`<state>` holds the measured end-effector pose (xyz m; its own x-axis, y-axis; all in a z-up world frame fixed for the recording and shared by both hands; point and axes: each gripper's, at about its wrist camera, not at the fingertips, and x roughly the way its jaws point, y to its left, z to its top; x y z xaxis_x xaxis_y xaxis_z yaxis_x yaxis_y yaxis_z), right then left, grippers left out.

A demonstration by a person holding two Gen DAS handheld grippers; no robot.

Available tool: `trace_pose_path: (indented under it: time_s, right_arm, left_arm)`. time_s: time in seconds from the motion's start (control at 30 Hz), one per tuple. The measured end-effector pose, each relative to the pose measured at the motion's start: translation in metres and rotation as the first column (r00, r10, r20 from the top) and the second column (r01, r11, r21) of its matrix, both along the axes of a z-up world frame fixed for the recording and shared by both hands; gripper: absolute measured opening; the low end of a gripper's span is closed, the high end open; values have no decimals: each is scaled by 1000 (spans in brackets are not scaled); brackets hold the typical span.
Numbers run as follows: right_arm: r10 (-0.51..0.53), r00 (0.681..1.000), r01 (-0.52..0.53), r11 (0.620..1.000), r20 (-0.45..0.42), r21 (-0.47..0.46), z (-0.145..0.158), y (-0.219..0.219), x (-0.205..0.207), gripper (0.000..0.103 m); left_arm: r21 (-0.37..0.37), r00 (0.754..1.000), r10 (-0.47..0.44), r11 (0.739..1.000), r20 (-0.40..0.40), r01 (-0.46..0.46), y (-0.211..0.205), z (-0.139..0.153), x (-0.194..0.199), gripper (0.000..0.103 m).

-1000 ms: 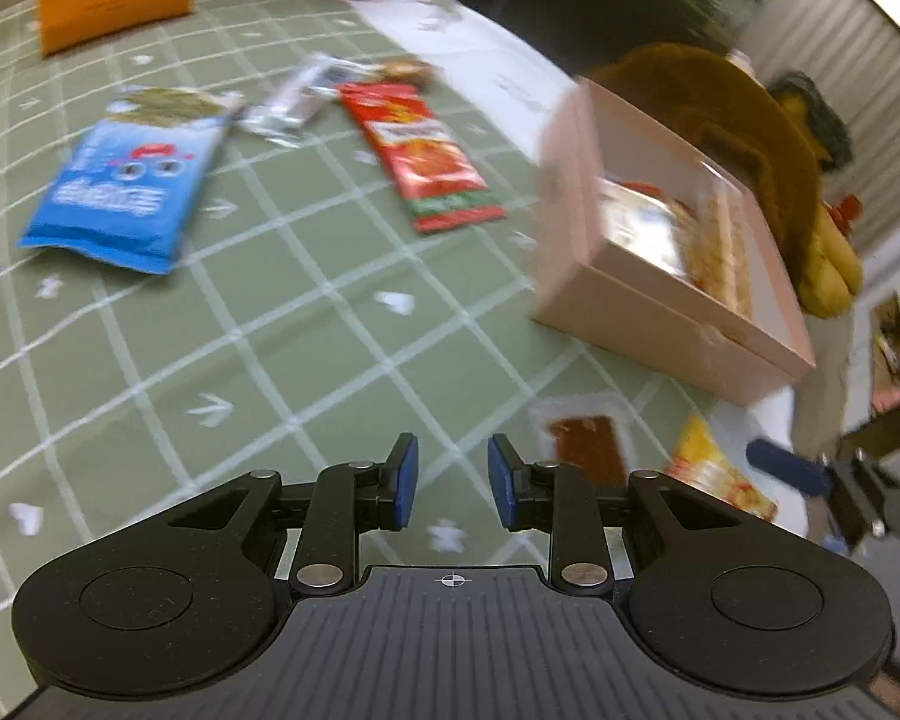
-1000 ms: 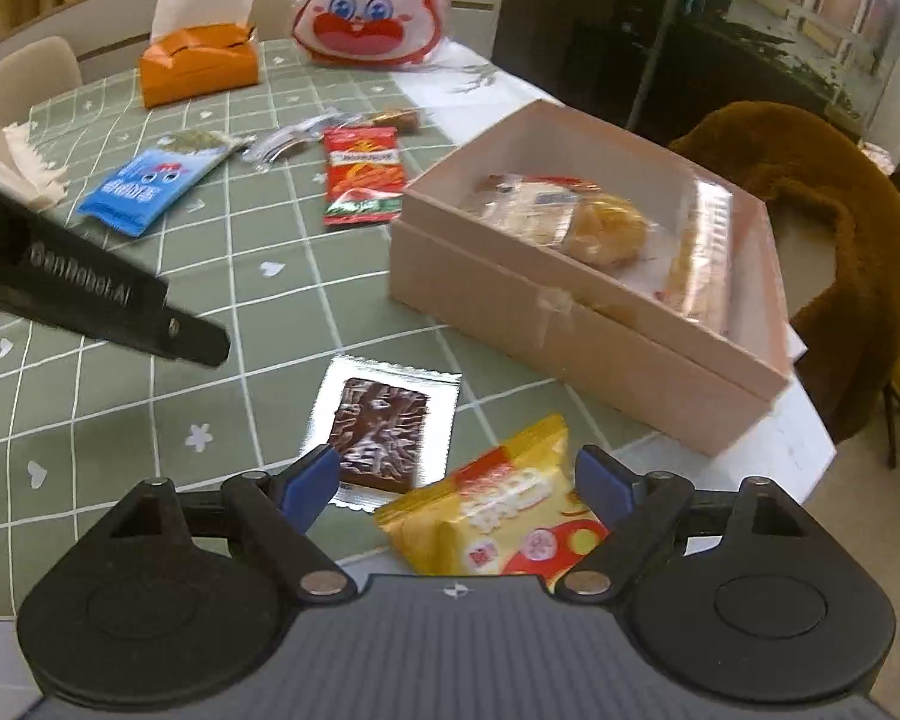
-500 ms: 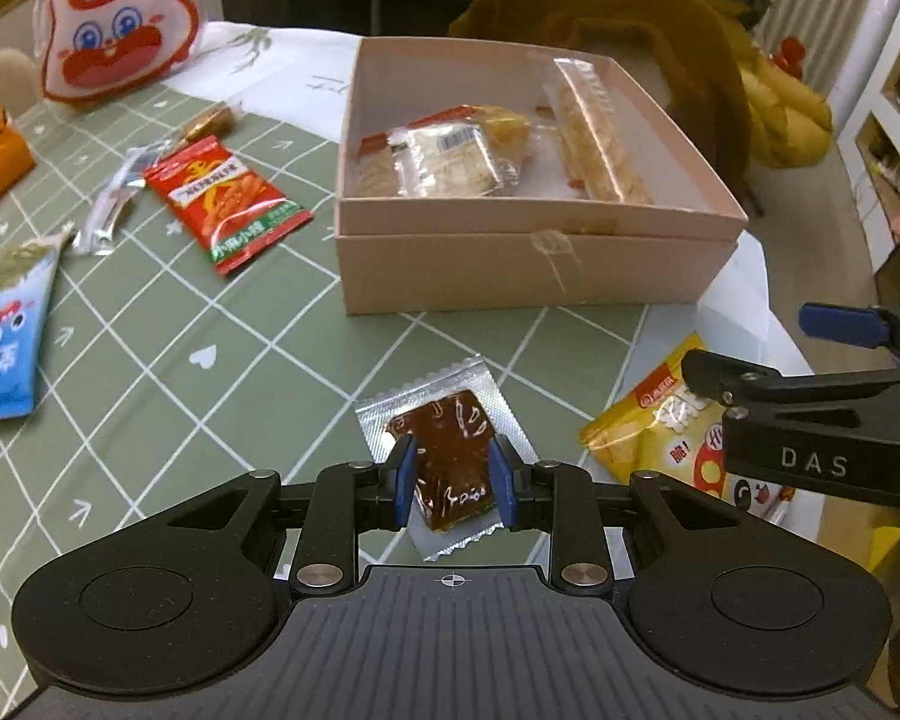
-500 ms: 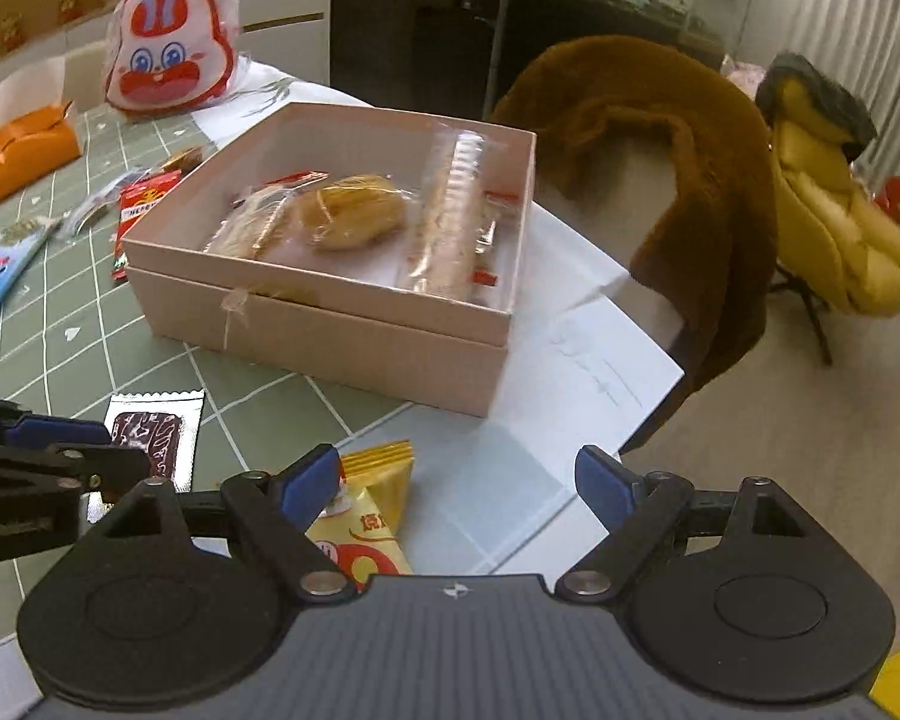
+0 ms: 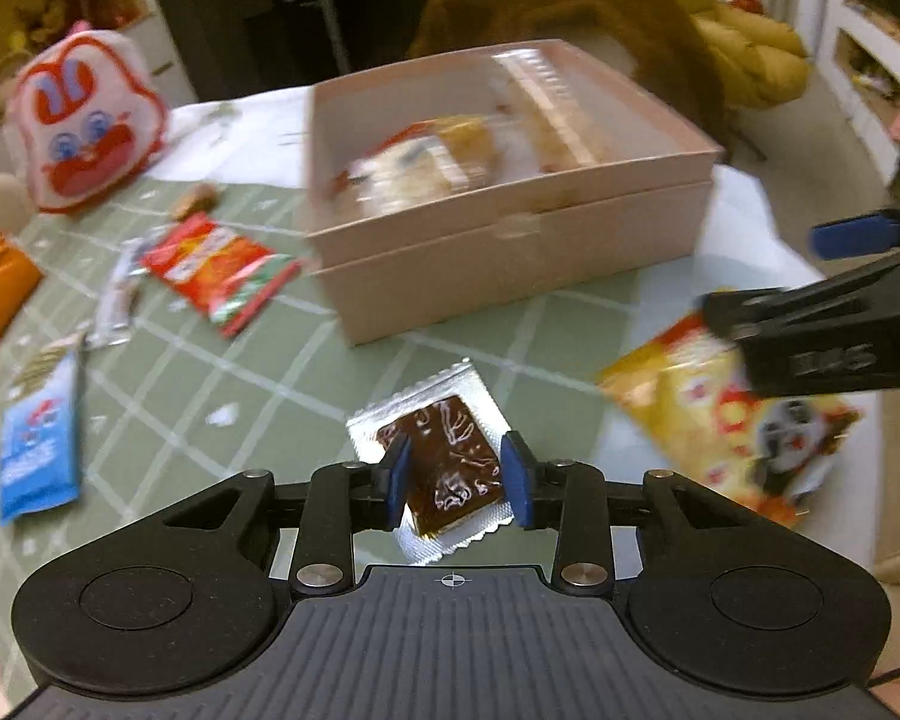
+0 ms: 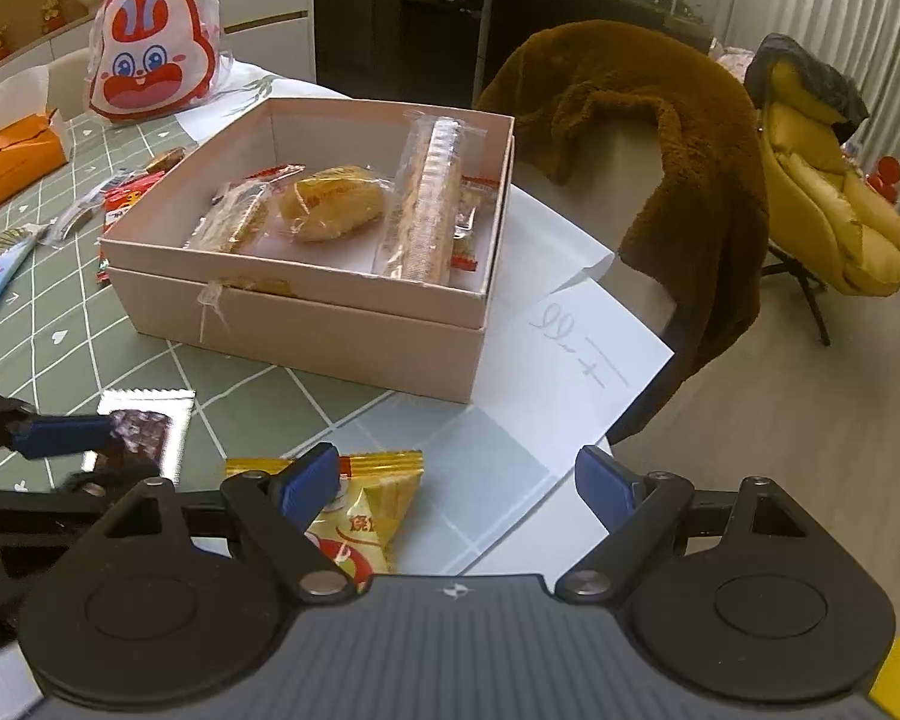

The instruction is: Organize snacks

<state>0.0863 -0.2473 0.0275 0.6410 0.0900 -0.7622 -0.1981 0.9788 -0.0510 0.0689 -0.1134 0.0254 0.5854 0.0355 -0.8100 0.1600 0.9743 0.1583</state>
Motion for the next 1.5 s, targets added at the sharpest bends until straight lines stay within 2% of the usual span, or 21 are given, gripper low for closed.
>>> trace_pose_path:
  time_s: [0.17,0.23,0.3,0.37,0.43,0.57,0.7,0.77,0.87,1.0,1.13,1.23,1.27,1.5]
  right_arm:
    - [-1,1000,2,1000,-31,23,-3,0,1,86]
    - [-3,999,4,1000,-39,30,-3,0,0,86]
    - [-2,999,4,999,-43,36,-3,-1,0,86]
    - [-5,999,7,999,-43,40,-3,-2,-1,86]
    - [-7,999,9,999,-45,46,-2,-3,-1,86]
    - [-15,999,17,998,-46,54,0,-9,-6,86]
    - [-14,999,17,997,-41,70,3,-14,-14,86]
    - [-3,999,6,997,-40,73,4,-15,-18,86]
    - [19,999,-16,998,-34,64,4,-12,-26,87]
    - [31,999,-28,997,-45,67,-1,-10,-35,87]
    - [45,997,-37,992,-65,118,0,-9,-42,87]
    - [79,995,-71,990,-60,125,2,-5,-46,87]
    - [91,994,-83,989,-64,120,1,-1,-46,87]
    - [130,982,-120,990,-137,77,-13,22,-33,88]
  left_arm:
    - [-158,997,65,985,-35,-70,35,2,5,40]
    - [-180,997,64,981,-43,-71,37,2,6,40]
    - [-168,999,26,985,-48,-34,32,0,8,53]
    - [-174,998,-21,985,-57,11,24,-3,9,79]
    - [-183,997,-33,983,-65,21,20,-3,9,82]
    - [-157,998,60,986,-29,-64,29,2,6,76]
    - [-238,988,138,960,-66,-150,51,1,11,74]
    - [-256,984,155,951,-88,-173,56,-3,15,66]
    - [-245,989,125,959,-77,-141,52,-1,15,54]
    - [-228,996,60,971,-65,-74,40,-3,16,55]
    - [-251,996,68,965,-58,-81,43,-4,13,53]
    - [-272,993,95,956,-65,-109,51,-2,13,27]
    - [-283,992,102,952,-72,-118,54,-2,12,25]
    - [-266,994,88,958,-67,-103,58,1,-11,24]
